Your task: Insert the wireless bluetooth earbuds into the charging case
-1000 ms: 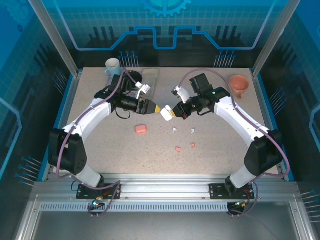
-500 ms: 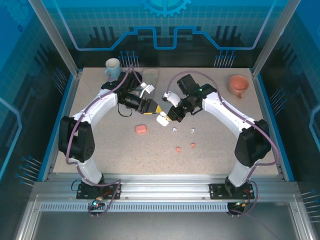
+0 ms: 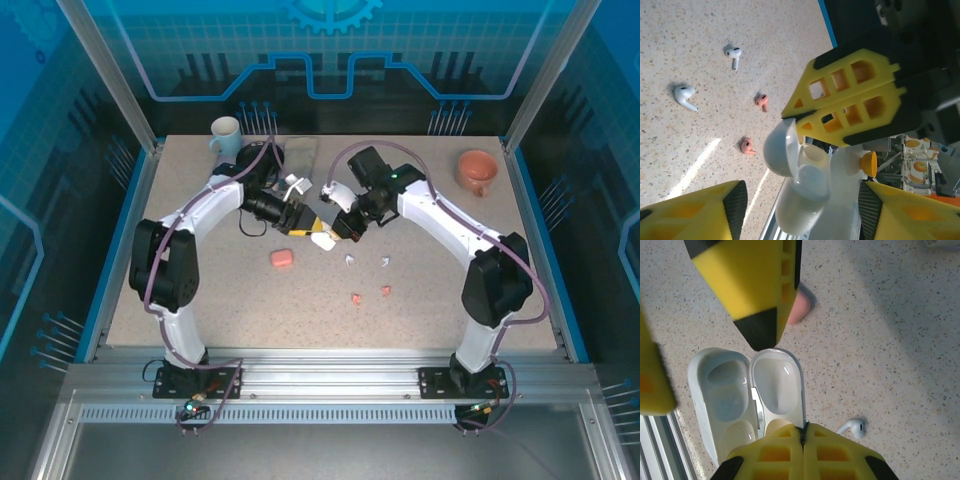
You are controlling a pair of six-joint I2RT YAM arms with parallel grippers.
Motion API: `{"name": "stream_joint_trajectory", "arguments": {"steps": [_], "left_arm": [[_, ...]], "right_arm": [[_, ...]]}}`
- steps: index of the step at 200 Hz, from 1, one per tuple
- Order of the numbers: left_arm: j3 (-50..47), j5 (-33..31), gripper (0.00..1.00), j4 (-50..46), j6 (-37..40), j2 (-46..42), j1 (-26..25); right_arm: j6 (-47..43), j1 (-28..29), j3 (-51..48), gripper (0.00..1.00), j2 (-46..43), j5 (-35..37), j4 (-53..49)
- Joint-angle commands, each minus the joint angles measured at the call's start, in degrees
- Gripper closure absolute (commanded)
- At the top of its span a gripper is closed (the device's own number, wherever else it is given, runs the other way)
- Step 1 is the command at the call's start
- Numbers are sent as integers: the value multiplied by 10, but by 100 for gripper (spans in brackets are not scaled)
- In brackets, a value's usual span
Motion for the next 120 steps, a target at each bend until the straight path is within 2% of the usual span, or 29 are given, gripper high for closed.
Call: {"name": "stream_joint_trajectory", "arguments": {"steps": [1,120], "left_arm": [[28,4,39,-32,25,24,-2],[45,19,50,-43,40,63,-3]], "right_arm": [[-9,-10,26,100,22,-11,-6],[-16,-23,53,100,59,-29,-3]]}}
